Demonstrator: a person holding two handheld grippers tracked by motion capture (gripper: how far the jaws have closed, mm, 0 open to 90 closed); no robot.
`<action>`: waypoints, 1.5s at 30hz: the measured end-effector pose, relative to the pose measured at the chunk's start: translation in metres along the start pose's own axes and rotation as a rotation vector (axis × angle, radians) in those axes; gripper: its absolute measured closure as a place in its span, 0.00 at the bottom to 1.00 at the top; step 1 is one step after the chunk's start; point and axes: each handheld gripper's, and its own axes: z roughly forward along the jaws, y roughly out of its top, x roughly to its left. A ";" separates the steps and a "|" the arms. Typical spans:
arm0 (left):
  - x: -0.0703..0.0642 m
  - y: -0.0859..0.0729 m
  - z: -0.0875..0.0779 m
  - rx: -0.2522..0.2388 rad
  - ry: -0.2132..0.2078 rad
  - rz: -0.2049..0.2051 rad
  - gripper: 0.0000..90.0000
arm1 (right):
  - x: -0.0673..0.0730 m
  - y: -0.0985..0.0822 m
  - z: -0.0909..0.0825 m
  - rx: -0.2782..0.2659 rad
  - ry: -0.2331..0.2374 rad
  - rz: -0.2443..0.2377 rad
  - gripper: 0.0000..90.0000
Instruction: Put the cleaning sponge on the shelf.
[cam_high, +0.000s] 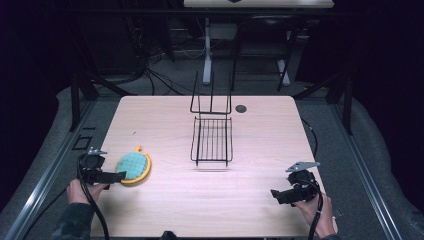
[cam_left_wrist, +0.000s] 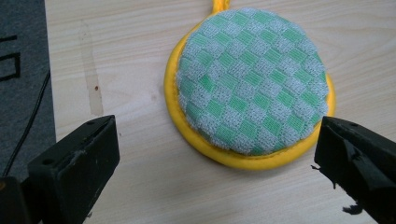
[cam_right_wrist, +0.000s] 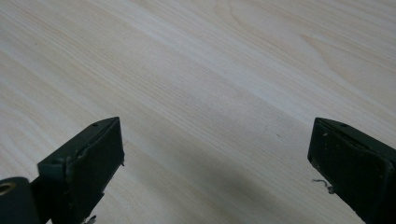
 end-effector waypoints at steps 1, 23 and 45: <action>0.000 0.001 0.000 -0.001 -0.002 0.006 0.00 | 0.000 0.000 0.000 0.003 -0.001 -0.001 0.01; -0.006 0.032 0.006 -0.067 -0.007 0.022 0.00 | 0.004 -0.001 0.005 0.031 -0.012 -0.022 0.00; -0.004 0.046 0.042 -0.025 -0.018 -0.002 0.17 | 0.009 -0.001 0.009 0.056 -0.011 -0.051 0.01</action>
